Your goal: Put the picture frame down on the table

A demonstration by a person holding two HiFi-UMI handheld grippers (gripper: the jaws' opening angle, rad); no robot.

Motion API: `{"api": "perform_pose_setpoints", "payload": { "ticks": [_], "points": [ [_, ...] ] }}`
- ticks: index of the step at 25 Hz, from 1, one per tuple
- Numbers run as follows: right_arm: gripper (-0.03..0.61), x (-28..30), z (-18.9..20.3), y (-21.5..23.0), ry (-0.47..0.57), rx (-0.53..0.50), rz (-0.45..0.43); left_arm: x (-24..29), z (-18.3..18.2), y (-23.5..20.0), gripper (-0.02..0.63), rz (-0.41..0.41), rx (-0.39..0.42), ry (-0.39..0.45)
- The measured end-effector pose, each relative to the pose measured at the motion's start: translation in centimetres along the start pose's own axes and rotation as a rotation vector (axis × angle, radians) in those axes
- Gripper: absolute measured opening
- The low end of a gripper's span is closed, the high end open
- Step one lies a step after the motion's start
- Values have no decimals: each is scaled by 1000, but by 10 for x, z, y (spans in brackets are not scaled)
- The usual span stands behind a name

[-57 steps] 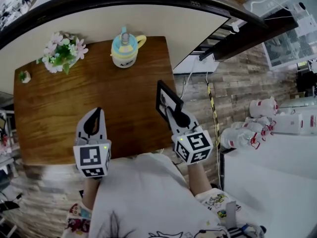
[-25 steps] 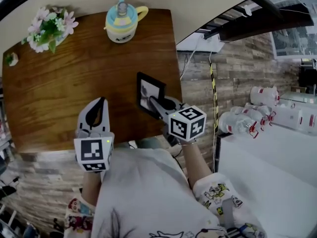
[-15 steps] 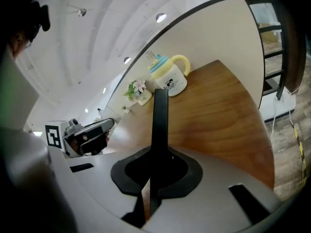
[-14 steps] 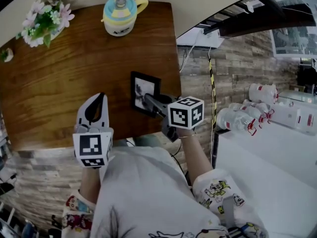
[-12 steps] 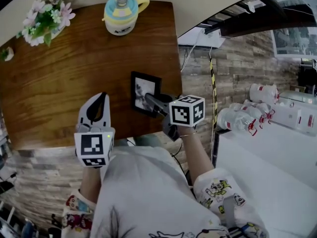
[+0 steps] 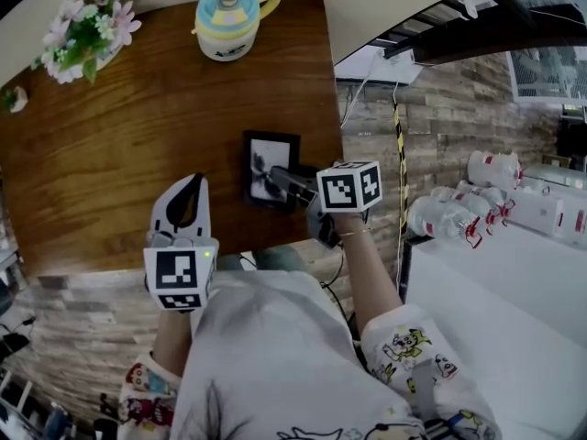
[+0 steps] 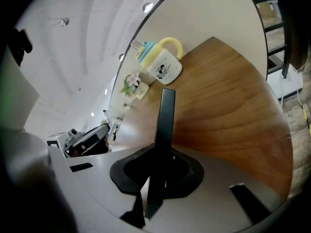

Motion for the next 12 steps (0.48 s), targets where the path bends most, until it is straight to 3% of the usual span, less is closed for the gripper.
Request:
{"api": "perform_pose_setpoints", "payload": {
  "ticks": [12],
  "points": [
    [71,16,-6,4,-30,-60,68,0,1,1,3,7,2,-1]
  ]
}}
Point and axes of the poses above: the fingertips, and each gripper's own axes: x forward along the fingers, y to its right, z out of its underside, the point moved 9 cm from there along -x, backward along the fingers, and after that the axes turned 13 degrees about x, right-handed, at the moved point
